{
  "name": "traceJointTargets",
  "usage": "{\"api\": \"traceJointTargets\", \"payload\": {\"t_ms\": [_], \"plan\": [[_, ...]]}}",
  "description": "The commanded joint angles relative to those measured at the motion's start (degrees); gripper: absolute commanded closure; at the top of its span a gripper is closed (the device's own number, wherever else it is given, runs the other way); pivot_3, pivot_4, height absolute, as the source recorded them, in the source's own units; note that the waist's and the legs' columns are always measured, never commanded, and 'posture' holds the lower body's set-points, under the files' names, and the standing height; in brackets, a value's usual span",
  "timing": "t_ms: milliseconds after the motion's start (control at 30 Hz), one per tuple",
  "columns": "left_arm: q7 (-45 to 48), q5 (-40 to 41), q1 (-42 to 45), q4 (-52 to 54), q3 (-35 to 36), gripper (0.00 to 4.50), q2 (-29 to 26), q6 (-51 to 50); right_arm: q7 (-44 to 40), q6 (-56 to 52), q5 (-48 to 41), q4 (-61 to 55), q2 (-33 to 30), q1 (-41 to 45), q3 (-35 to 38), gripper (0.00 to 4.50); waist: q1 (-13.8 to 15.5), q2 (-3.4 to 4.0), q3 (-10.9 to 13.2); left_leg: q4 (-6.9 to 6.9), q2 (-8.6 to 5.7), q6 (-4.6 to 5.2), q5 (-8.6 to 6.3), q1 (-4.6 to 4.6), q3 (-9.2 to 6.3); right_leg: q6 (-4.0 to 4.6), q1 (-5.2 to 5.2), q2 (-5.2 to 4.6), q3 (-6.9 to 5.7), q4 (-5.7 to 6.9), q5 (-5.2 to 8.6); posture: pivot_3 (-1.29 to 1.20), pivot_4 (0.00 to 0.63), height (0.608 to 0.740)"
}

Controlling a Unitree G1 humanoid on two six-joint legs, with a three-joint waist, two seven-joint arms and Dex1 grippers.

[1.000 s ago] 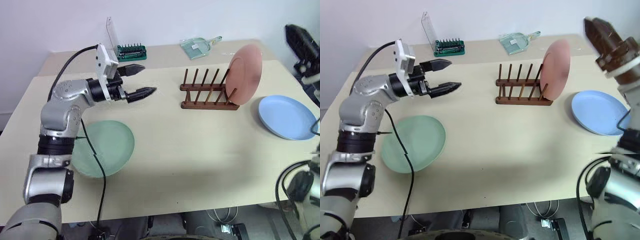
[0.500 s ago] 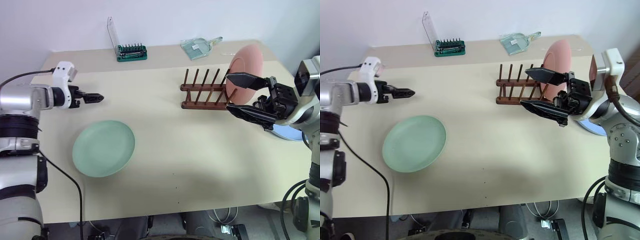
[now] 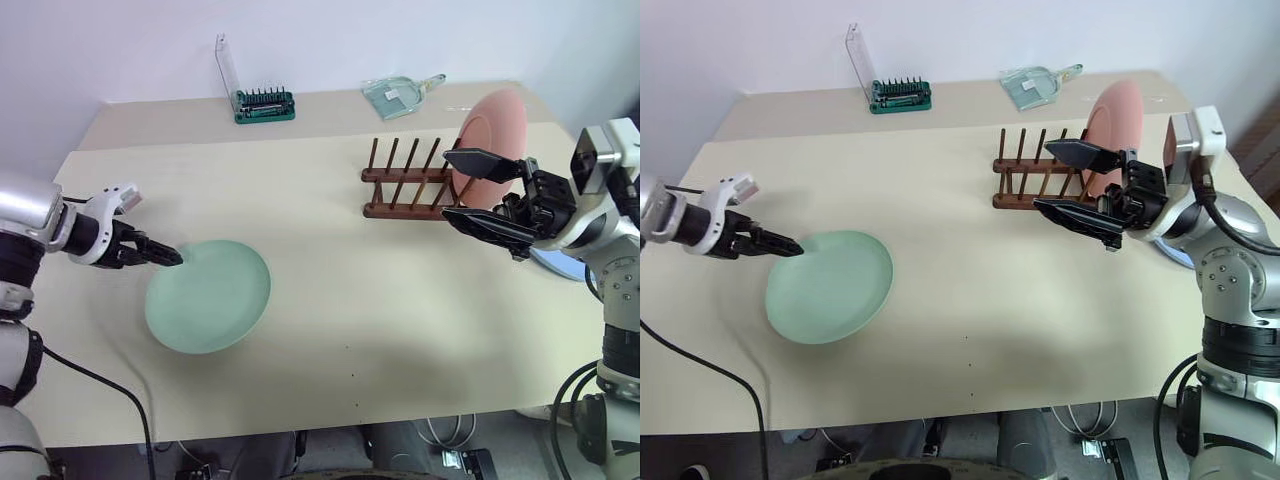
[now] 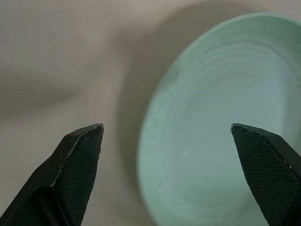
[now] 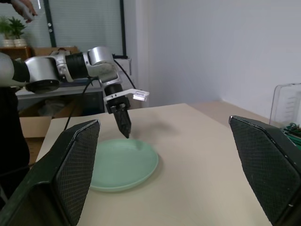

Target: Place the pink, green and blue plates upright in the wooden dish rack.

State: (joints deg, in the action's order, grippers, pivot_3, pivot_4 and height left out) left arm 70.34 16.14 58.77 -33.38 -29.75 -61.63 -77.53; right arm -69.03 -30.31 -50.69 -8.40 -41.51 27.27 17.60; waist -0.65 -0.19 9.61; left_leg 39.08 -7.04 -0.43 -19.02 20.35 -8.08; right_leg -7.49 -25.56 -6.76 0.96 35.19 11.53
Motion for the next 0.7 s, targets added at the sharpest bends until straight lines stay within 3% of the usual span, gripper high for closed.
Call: {"api": "traceJointTargets", "payload": {"t_ms": [33, 167, 333, 433, 667, 700], "plan": [[6.5, -4.8, 2.2, -6.5, -7.5, 0.0, 0.8, 2.9, 0.6, 1.3, 0.1, -0.2, 0.3, 0.8, 0.6, 0.01, -0.1, 0.0, 0.0, 0.0, 0.0, 0.0, 0.0, 0.01, 0.0, 0.0, -0.01, 0.0, 0.0, 0.0, 0.0, 0.0, 0.15, 0.74], [14.7, -7.6, 3.3, -10.4, -13.3, 0.0, 2.8, 5.5, 1.3, 1.4, 0.0, -0.6, -0.1, 0.5, 1.0, 0.01, 0.0, -0.02, 0.0, 0.01, 0.0, 0.01, 0.0, 0.05, 0.01, 0.0, -0.03, 0.02, 0.0, 0.0, 0.0, 0.0, 0.15, 0.74], [17.7, -12.5, 5.2, -18.0, -14.9, 0.0, 5.7, 9.8, 2.5, 0.9, -0.9, -0.7, -0.8, 0.4, 2.3, 0.01, -0.1, -0.02, 0.0, 0.02, 0.0, 0.02, -0.01, 0.03, 0.02, 0.0, -0.02, 0.02, 0.0, 0.0, 0.0, 0.0, 0.15, 0.74], [17.3, -15.1, 5.4, -22.7, -13.9, 0.92, 8.4, 12.5, 2.8, 1.0, -0.9, -0.7, -1.0, 0.1, 2.9, 0.0, 0.0, 0.02, 0.0, 0.02, 0.0, 0.02, -0.01, 0.01, 0.03, -0.01, -0.01, 0.02, 0.0, 0.0, 0.01, 0.0, 0.15, 0.74], [16.3, -18.9, 7.3, -28.1, -10.3, 4.43, 13.2, 14.0, 3.9, 0.9, -1.2, -1.8, -1.3, -0.9, 3.9, 0.0, 0.3, 0.08, 0.0, 0.07, -0.03, 0.04, -0.02, 0.0, 0.02, -0.03, 0.05, -0.01, 0.0, 0.0, 0.02, 0.0, 0.15, 0.74], [16.4, -19.5, 7.5, -28.8, -9.9, 4.48, 13.5, 14.3, 4.0, 0.9, -1.3, -1.8, -1.4, -1.0, 4.0, 0.0, 0.4, 0.21, -0.1, 0.07, -0.03, 0.04, -0.02, -0.01, 0.02, -0.03, 0.07, -0.01, 0.0, 0.0, 0.02, 0.0, 0.15, 0.74]]}}
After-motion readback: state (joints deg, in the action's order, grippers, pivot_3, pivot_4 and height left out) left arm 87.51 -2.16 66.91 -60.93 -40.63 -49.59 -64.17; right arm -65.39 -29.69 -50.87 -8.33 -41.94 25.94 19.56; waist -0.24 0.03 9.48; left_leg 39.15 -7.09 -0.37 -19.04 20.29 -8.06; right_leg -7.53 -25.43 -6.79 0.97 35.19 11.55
